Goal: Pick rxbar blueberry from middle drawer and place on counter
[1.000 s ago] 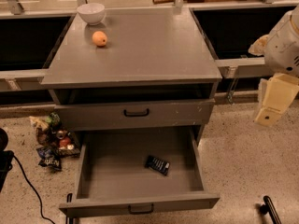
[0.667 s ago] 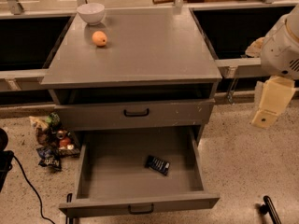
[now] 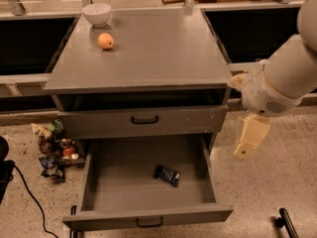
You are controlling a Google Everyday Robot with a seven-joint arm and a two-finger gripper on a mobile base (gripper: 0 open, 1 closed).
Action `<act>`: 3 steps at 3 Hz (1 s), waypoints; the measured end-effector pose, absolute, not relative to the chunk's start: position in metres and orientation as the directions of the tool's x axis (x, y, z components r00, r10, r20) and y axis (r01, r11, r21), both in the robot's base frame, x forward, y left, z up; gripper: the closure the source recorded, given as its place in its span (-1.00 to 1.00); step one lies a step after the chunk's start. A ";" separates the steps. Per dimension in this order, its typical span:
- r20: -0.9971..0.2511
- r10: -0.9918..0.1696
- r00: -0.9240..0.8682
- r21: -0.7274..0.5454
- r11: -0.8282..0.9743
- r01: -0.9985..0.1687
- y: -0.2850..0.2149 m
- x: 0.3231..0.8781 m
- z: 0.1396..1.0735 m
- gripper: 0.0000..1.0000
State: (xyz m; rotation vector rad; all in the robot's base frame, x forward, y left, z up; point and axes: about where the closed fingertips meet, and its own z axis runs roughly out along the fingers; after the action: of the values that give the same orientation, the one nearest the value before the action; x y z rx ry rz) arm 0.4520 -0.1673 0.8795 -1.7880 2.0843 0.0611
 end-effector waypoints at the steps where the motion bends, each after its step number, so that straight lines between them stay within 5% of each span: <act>1: -0.384 -0.916 -0.120 -0.187 0.204 -0.961 -0.148 0.452 0.844 -1.00; 3: -0.452 -0.876 -0.169 -0.126 0.250 -0.960 -0.133 0.453 0.805 -1.00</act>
Offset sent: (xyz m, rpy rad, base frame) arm 0.0030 0.0491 -0.1192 0.2537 0.1203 -0.0887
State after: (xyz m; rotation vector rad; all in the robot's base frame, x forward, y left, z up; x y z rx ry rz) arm 0.4535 -0.1331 0.8049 -1.6712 2.0956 0.2604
